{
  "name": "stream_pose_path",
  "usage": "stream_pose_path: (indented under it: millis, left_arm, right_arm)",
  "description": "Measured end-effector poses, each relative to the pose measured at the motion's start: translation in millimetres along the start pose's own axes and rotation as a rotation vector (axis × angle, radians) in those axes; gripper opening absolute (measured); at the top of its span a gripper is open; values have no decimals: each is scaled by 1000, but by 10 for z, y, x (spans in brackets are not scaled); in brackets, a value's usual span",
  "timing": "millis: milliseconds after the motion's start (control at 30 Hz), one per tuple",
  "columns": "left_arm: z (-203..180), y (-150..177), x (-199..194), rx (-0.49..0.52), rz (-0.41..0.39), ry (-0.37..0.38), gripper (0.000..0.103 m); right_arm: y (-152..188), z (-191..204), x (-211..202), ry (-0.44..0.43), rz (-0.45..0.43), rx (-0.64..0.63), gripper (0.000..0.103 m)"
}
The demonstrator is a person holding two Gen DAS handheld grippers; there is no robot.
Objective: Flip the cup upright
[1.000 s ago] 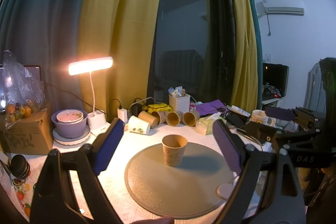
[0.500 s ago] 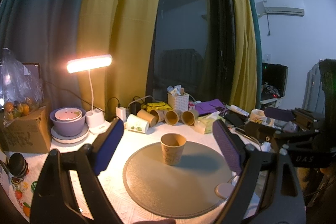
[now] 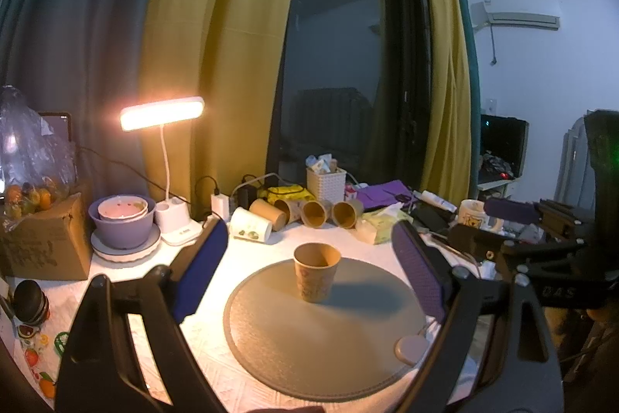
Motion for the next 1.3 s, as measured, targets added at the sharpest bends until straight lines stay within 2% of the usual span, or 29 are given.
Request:
stream_pose_path:
  millis: [1300]
  left_arm:
    - [-28,26,-16,-9,7,3,88]
  right_arm:
    - [90,7,49,1,19,4,79]
Point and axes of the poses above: each gripper's, at about its wrist camera, not at the fingertips, and x roughly the way its jaws point, z to its left, y to its underside, the point moved 3 cm from there along x, roughly the way its jaws point, and after that the axes turned 3 degrees about x, right-handed, at the moved point
